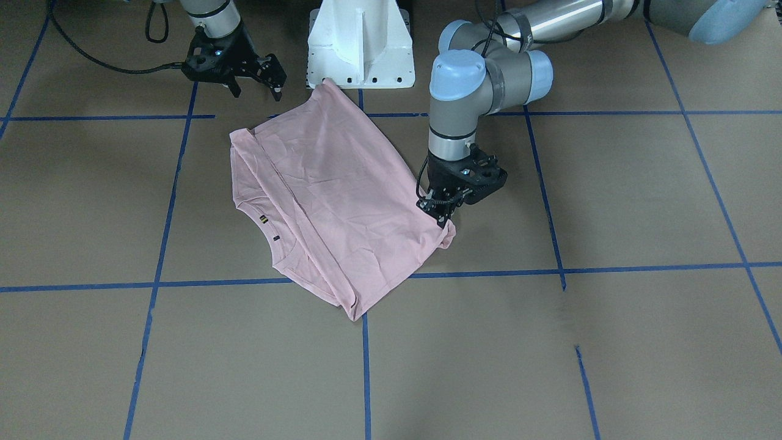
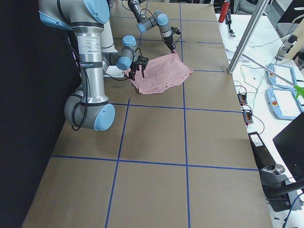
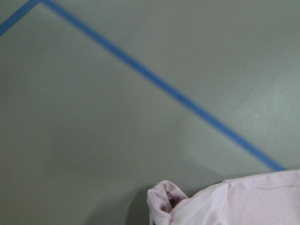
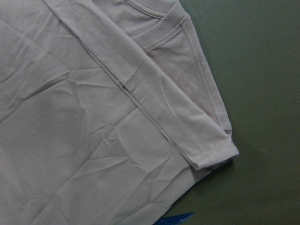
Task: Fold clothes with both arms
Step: 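Rotate and straighten the pink shirt with both grippers, squaring it on the table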
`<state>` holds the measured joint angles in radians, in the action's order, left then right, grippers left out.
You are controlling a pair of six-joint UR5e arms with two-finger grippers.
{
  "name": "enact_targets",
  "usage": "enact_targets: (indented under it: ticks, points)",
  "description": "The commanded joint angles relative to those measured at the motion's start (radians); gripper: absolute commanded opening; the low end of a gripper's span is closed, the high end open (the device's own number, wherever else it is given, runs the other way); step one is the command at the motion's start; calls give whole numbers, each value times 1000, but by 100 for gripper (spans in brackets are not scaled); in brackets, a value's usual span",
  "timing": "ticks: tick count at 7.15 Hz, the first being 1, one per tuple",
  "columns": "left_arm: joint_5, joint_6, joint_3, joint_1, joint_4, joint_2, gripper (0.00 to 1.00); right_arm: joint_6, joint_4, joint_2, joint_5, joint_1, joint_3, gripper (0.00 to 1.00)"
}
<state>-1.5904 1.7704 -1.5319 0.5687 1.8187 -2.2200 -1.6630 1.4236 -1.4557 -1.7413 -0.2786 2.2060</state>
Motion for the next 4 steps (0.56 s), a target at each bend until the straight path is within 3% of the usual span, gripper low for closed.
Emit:
enact_targets:
  ticks: [1, 4]
  points:
    - [3, -96, 113, 48, 99, -73, 0, -1, 0, 0, 0, -5, -12, 100]
    - [61, -193, 381, 74, 319, -199, 0, -1, 0, 3, 0, -20, -25, 100]
